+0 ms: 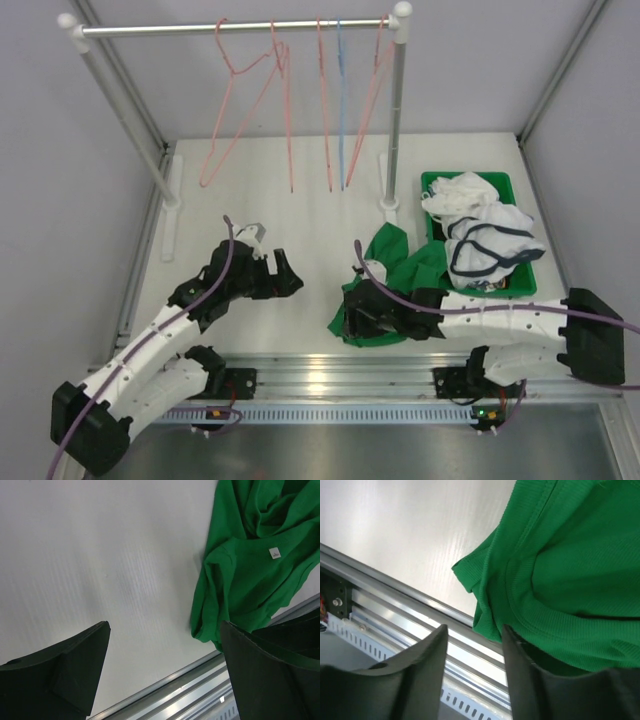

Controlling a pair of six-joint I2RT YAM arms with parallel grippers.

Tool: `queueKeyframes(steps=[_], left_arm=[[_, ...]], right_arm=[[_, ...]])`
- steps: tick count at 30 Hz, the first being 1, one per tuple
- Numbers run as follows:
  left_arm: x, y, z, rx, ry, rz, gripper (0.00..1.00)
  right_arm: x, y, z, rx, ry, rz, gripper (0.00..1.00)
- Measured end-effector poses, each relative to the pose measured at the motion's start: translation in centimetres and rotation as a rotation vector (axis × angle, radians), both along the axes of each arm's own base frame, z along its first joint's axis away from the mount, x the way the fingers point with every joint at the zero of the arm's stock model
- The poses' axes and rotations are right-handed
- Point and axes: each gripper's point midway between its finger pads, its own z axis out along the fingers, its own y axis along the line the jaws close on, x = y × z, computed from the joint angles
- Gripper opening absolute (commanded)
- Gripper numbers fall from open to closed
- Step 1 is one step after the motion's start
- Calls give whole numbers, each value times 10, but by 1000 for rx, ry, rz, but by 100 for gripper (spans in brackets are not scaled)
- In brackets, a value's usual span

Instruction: Place the tank top on the hanger

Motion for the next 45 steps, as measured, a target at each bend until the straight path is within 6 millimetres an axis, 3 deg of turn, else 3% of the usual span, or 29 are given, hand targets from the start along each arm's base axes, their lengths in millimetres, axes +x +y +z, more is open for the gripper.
queueKeyframes(steps=[5,6,11,19,27,35,39,45], left_arm=[[-5,-19,-16,-66,47,-55,96],[-5,-24,-18,-74,53,-68,96],[-13,-54,-28,-91,73,-151,95],[-6,-87,-56,-73,146,-181,67],[0,-132,-48,-85,120,-255,63],[-4,-144,-66,-72,159,-257,58],[-1,-149,-69,-74,166,-255,47],[4,-157,-67,-82,158,-252,21]], right_arm=[[7,-9,28,58,-73,-54,53],[9,-13,33,64,-86,-70,49],[22,-56,56,51,-165,-209,41],[61,-136,57,-73,-199,-468,33],[81,-181,58,-170,-219,-564,33],[93,-196,56,-202,-215,-577,33],[100,-189,51,-197,-201,-555,37],[107,-183,43,-183,-185,-540,50]])
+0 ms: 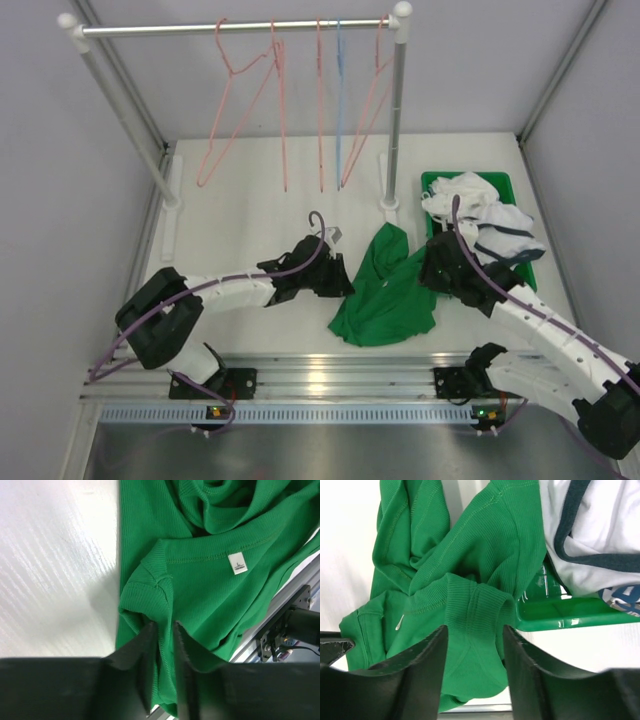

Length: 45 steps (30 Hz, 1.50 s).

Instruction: Place the tank top on the hanger

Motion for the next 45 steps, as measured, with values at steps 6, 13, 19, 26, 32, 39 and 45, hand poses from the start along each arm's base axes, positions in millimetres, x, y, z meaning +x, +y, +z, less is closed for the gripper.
queueKeyframes(steps=[6,13,19,26,32,39,45], left_arm=[[2,-4,1,-6,-6,-3,0],[2,-3,0,-4,-5,-3,0],[2,3,17,-11,-35,6,0],[-4,15,101,-161,-188,22,0],[-25,39,152,-257,-283,21,0],[-48,68,207,-334,-411,0,0],[-56,87,304,-422,-591,4,0]], right_arm=[[0,2,-12,9,22,9,52],[-1,3,-19,22,32,12,18],[-2,5,-16,40,30,19,0],[-4,9,35,110,-80,73,0],[-5,22,126,239,-278,173,0],[-17,38,206,341,-423,312,0],[-20,54,288,403,-550,430,0]])
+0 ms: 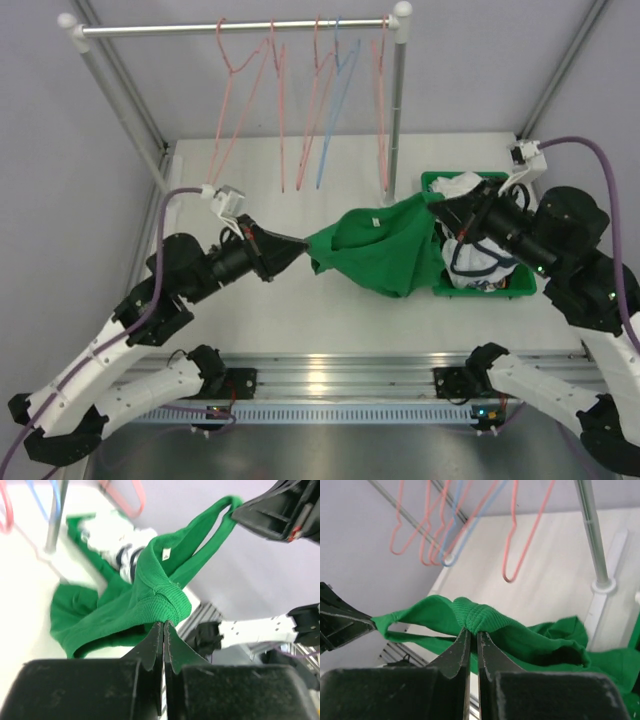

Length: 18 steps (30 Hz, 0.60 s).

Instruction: Place the tank top on the hanger

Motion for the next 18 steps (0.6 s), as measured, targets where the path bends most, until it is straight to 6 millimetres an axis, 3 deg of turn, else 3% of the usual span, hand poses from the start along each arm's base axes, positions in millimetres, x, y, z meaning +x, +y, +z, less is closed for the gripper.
queueKeyframes(steps=[7,10,14,18], left_arm=[[-4,25,133,-133,-245,70,0],[0,33,170,-155,-319,115,0],[9,38,195,-152,-371,170,0],[23,36,182,-96,-346,212,0]], right_arm=[[3,11,92,58,-155,57,0],[9,16,120,70,-204,64,0],[19,22,138,69,-239,66,0],[29,27,126,43,-212,63,0]])
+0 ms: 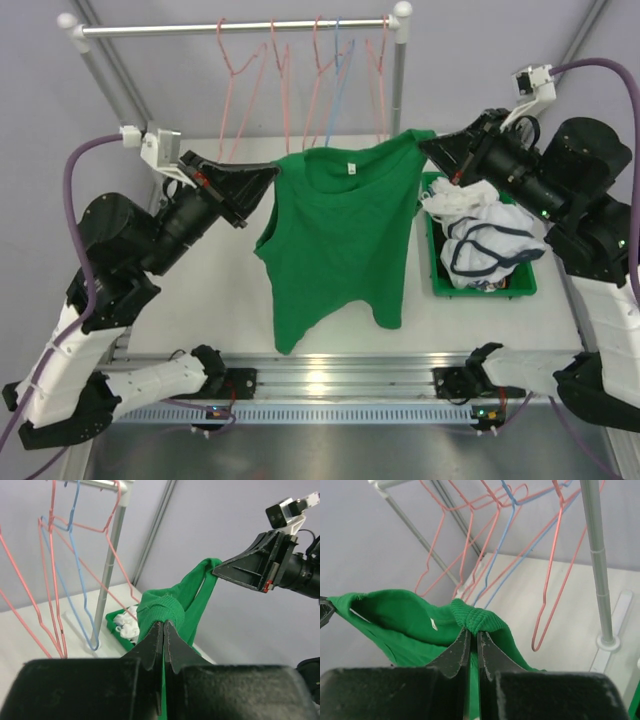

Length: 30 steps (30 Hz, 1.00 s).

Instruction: Place the tank top on the hanger

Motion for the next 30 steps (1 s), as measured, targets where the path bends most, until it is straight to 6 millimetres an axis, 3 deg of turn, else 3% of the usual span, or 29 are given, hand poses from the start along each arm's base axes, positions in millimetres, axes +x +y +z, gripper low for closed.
queueKeyframes(steps=[5,7,14,17,22,26,30], left_arm=[[14,-9,-35,65,72,23,0],[18,-15,-58,93,118,20,0],[14,-20,-174,201,323,-2,0],[5,-18,-212,206,395,-20,0],[-6,-19,-278,198,528,-46,0],[-10,-24,-346,216,649,-56,0],[-14,-24,-411,264,782,-34,0]], right_arm=[[7,2,-40,-48,71,-10,0],[5,1,-65,-67,109,-11,0],[-24,-15,-172,-93,266,-20,0],[-36,-21,-223,-99,352,-26,0],[-45,-20,-300,-102,489,-31,0],[-51,-19,-368,-132,606,-37,0],[-56,-17,-422,-152,707,-36,0]])
